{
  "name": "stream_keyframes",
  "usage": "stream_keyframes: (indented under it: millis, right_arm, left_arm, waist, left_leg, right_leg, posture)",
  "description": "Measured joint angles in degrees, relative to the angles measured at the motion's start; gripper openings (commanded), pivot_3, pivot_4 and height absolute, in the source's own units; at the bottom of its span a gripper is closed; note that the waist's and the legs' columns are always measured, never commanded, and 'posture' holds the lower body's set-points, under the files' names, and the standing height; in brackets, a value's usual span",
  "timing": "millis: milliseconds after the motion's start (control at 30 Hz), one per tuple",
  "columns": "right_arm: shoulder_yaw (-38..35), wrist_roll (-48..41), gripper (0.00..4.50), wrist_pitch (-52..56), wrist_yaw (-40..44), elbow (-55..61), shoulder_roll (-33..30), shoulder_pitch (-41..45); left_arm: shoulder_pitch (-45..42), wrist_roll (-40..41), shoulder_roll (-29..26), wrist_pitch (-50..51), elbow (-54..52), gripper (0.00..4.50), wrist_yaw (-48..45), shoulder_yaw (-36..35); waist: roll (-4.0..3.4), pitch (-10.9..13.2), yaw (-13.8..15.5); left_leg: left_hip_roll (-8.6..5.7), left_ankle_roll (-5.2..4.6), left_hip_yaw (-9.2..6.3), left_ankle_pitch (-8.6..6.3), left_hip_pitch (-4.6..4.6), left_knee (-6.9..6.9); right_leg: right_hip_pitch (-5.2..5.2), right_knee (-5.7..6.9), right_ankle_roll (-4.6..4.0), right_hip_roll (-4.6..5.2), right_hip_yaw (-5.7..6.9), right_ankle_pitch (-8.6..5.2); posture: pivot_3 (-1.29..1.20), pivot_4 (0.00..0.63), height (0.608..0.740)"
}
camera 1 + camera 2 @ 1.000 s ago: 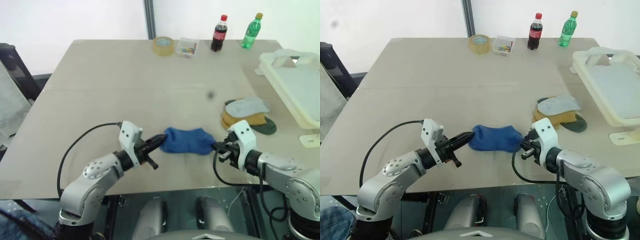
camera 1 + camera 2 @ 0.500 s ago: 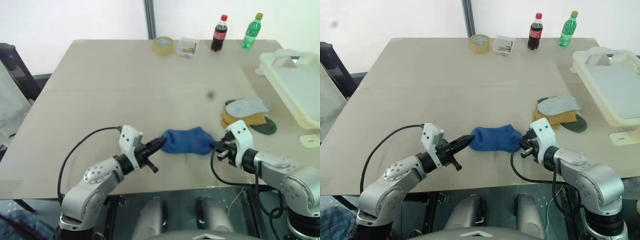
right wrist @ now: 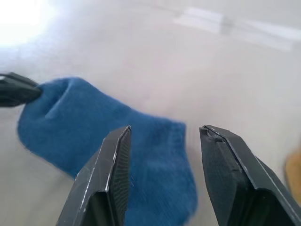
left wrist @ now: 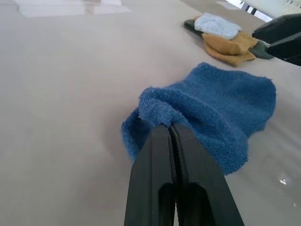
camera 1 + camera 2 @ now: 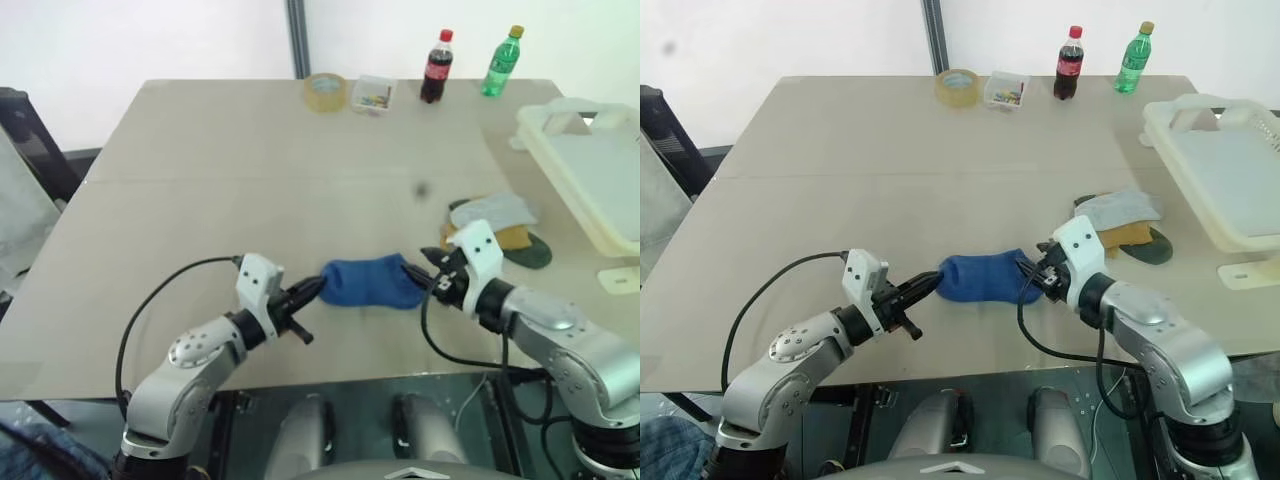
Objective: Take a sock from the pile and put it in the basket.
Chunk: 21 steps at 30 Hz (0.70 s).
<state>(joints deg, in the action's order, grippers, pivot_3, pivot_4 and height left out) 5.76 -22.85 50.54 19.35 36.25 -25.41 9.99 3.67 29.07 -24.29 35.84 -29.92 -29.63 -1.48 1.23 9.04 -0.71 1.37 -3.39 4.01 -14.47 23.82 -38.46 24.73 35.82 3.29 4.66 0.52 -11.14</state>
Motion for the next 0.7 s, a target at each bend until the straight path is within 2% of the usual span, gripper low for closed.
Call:
stream_keyframes:
  millis: [100, 233, 333, 467, 533, 700]
  right_arm:
    - [5.59, 7.86, 2.35, -10.63, 0.90, -6.63, -1.63, 0.05]
    - [10.21, 11.94, 2.35, -15.45, 0.84, -10.01, 0.76, 0.03]
    - [12.78, 15.38, 2.39, -17.11, -0.22, -11.31, 2.67, 0.03]
    - [13.97, 18.66, 2.39, -17.44, -1.90, -11.32, 4.81, 0.08]
    - [14.29, 20.87, 2.39, -17.20, -4.29, -11.32, 7.43, 0.18]
    - [17.17, 24.01, 2.39, -17.11, -7.50, -11.32, 13.32, -0.55]
  left_arm:
    - [0.01, -0.73, 0.24, -0.18, 1.58, 0.00, 0.17, 0.00]
    - [0.01, -0.82, 0.59, -0.18, 2.47, 0.00, 0.10, 0.07]
    - [0.08, -0.54, 0.67, -0.18, 3.61, 0.86, -0.83, 0.07]
    - [0.83, -0.45, 0.56, -0.45, 3.80, 2.83, -2.03, 0.49]
    - [1.03, -1.15, -0.60, -1.20, 4.00, 3.68, -2.69, 1.35]
    - [0.96, -1.72, -1.59, -2.62, 4.76, 3.68, -4.30, 1.57]
  waist:
    - [0.01, 0.00, 0.05]
    - [0.00, 0.00, -0.06]
    - [0.01, 0.00, -0.01]
    - [0.01, 0.00, 0.06]
    - [0.01, 0.00, 0.04]
    - [-0.01, -0.02, -0.04]
  left_leg:
    - [-0.06, 0.00, 0.01, 0.00, 0.00, 0.00]
    - [-0.01, 0.01, 0.02, 0.00, 0.00, 0.01]
    - [0.03, 0.01, 0.02, 0.00, 0.00, 0.00]
    - [0.04, 0.01, 0.02, 0.00, 0.00, 0.00]
    - [0.06, 0.02, 0.01, 0.01, -0.01, 0.01]
    - [0.12, 0.02, 0.04, 0.00, -0.03, 0.01]
  right_leg:
    - [0.00, -0.01, 0.00, -0.02, 0.00, 0.00]
    - [0.02, 0.00, 0.00, -0.06, 0.00, 0.00]
    - [0.01, 0.00, 0.00, -0.02, 0.00, 0.00]
    - [0.01, 0.00, 0.00, 0.01, 0.00, 0.00]
    - [0.02, 0.02, -0.01, -0.01, 0.01, 0.00]
    - [0.02, 0.03, -0.01, -0.01, 0.01, 0.00]
  posture:
    - [0.00, 0.150, 0.740]
    - [0.00, 0.150, 0.740]
    - [0.00, 0.150, 0.740]
    - [0.00, 0.150, 0.740]
    - [0.00, 0.150, 0.740]
    - [0.00, 0.150, 0.740]
